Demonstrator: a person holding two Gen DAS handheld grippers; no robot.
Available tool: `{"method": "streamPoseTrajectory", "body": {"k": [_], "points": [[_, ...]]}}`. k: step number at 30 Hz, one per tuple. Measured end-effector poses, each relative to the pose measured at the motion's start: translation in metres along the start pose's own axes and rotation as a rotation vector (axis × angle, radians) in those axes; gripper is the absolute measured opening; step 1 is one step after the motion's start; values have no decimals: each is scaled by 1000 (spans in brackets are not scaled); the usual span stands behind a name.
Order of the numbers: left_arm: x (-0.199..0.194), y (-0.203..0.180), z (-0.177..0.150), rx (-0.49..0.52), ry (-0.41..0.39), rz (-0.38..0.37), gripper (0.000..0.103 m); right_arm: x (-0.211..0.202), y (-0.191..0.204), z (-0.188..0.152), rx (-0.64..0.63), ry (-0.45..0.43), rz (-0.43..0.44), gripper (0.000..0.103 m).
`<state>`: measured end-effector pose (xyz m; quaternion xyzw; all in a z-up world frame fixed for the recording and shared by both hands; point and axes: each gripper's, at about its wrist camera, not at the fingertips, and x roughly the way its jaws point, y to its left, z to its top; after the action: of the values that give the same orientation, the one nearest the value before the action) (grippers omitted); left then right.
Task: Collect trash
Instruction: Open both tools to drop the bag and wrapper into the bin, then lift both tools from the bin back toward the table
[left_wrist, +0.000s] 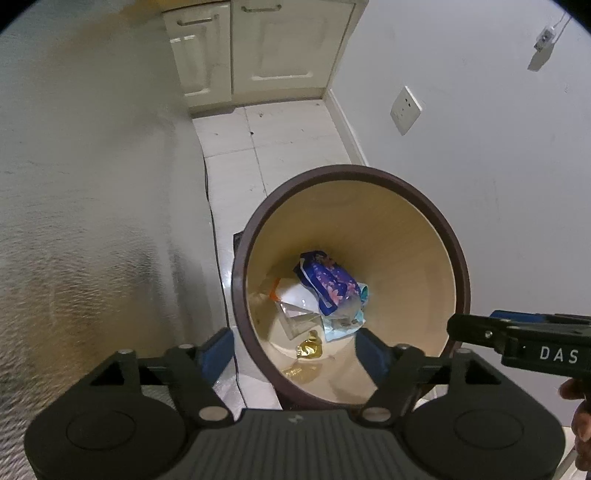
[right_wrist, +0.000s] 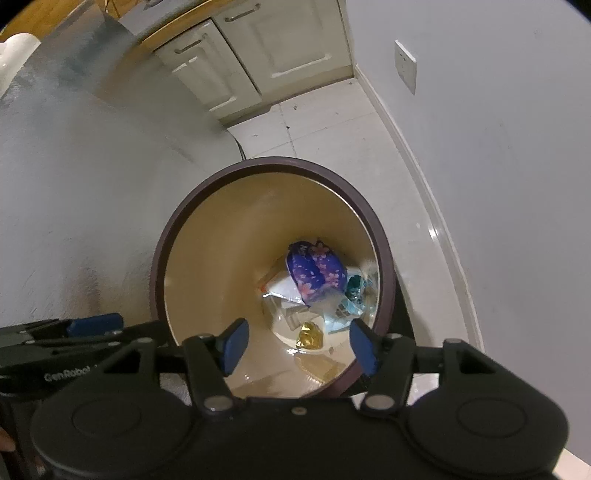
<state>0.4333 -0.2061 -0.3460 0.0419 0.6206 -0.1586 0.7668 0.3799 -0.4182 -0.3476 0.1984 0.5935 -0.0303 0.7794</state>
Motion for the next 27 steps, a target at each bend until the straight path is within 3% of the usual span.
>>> {"method": "streamPoseTrajectory", "body": {"k": [5, 8, 17, 27], "points": [[-20, 3, -4, -13, -20, 17, 96, -16, 3, -1, -31, -25, -8, 71], [-32, 5, -7, -23, -34, 29, 103, -27, 1, -3, -47, -40, -5, 81], [-60, 6, -14, -42, -64, 51, 103, -51, 7, -7, -94, -90, -21, 103], [-89, 0, -18, -50, -107, 32, 103, -79, 14, -11, -118, -134, -50, 103]]}}
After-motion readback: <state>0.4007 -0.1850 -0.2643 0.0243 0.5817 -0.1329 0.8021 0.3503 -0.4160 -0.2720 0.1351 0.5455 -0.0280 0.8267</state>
